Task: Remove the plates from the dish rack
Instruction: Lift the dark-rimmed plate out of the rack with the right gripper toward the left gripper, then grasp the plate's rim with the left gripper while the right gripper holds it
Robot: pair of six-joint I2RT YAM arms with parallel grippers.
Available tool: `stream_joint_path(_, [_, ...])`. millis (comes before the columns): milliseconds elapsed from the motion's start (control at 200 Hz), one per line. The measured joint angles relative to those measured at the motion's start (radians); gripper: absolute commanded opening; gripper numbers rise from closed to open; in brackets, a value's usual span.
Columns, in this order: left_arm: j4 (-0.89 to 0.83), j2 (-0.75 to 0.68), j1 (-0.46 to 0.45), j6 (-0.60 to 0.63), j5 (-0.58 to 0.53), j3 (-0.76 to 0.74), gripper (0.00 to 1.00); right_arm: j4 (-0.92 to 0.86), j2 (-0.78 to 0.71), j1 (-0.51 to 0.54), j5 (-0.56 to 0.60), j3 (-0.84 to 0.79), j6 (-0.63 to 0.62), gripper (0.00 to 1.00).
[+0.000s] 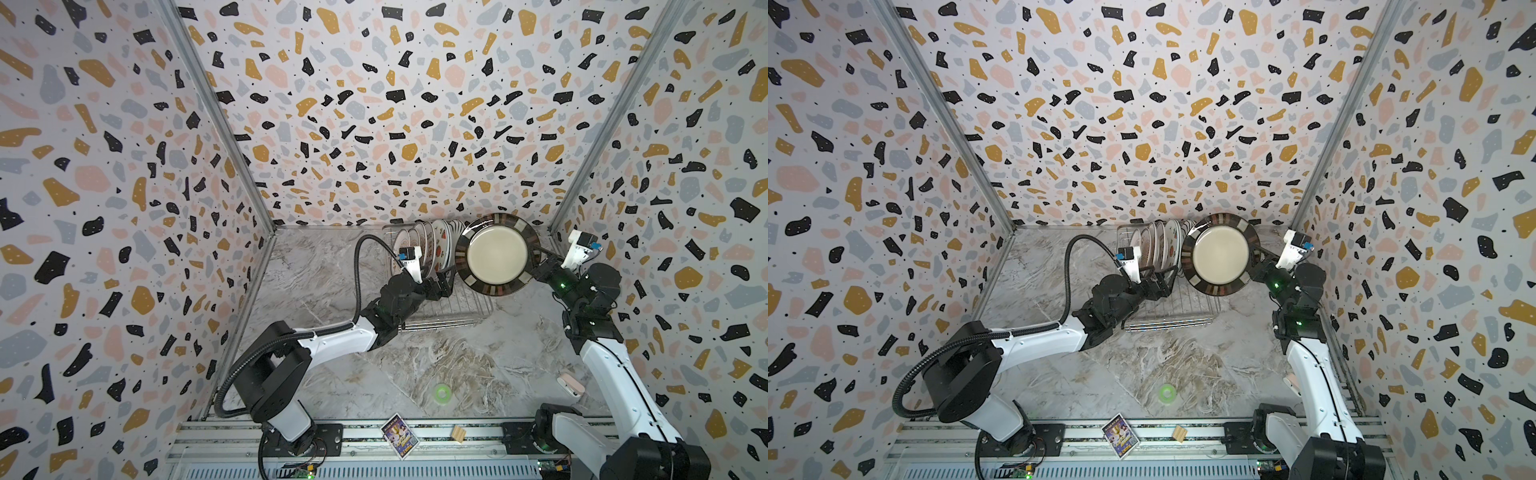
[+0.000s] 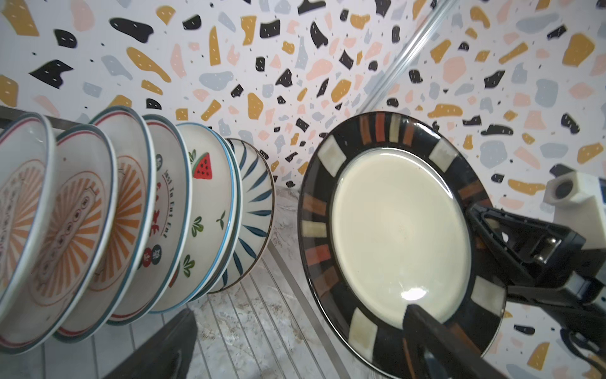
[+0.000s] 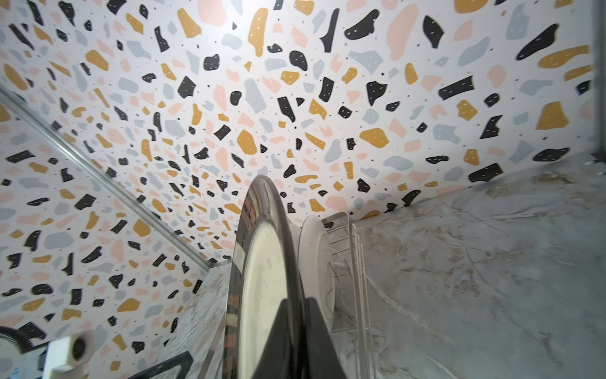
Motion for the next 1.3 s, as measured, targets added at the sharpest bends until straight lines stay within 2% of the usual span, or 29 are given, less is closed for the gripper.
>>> stream_joint_path(190, [0.079, 0.021, -0.001, -0.054, -0.018, -0.017, 0.95, 0.209, 0.079, 0.000, -0.137, -0.063, 0.138, 0.00])
stream_joint_path(325, [0.109, 0.080, -0.001, -0.088, 0.062, 0.036, 0.93, 0.275, 0.132, 0.019, -0.189, -0.073, 0.178, 0.00])
stream_joint_path(370, [0.114, 0.103, -0.001, -0.102, 0.091, 0.060, 0.88, 0.289, 0.140, 0.021, -0.196, -0.073, 0.186, 0.00])
stream_joint_path(546, [0.112, 0.135, -0.001, -0.133, 0.154, 0.085, 0.81, 0.364, 0.163, 0.024, -0.227, -0.073, 0.209, 0.00])
stream_joint_path(826, [0.121, 0.124, -0.001, -0.164, 0.181, 0.066, 0.44, 0.388, 0.212, 0.024, -0.230, -0.073, 0.209, 0.00])
stream_joint_path(901, [0.117, 0.116, 0.000, -0.169, 0.179, 0.051, 0.40, 0.388, 0.218, 0.029, -0.232, -0.073, 0.210, 0.00])
stream_joint_path(991, [0.110, 0.111, 0.003, -0.185, 0.172, 0.042, 0.22, 0.388, 0.219, 0.037, -0.229, -0.073, 0.206, 0.00])
stream_joint_path(1056, [0.113, 0.111, 0.010, -0.199, 0.175, 0.042, 0.20, 0.389, 0.219, 0.040, -0.223, -0.073, 0.204, 0.00])
stream_joint_path(1101, [0.121, 0.109, 0.011, -0.213, 0.180, 0.042, 0.15, 0.389, 0.225, 0.039, -0.219, -0.073, 0.207, 0.00])
stream_joint_path(1171, [0.129, 0.105, 0.012, -0.253, 0.181, 0.042, 0.14, 0.394, 0.232, 0.040, -0.216, -0.073, 0.205, 0.00])
stream_joint_path(1262, [0.134, 0.103, 0.013, -0.269, 0.180, 0.042, 0.08, 0.401, 0.232, 0.045, -0.210, -0.073, 0.206, 0.00])
stream_joint_path(1297, [0.135, 0.103, 0.013, -0.275, 0.179, 0.042, 0.02, 0.401, 0.233, 0.047, -0.207, -0.073, 0.206, 0.00])
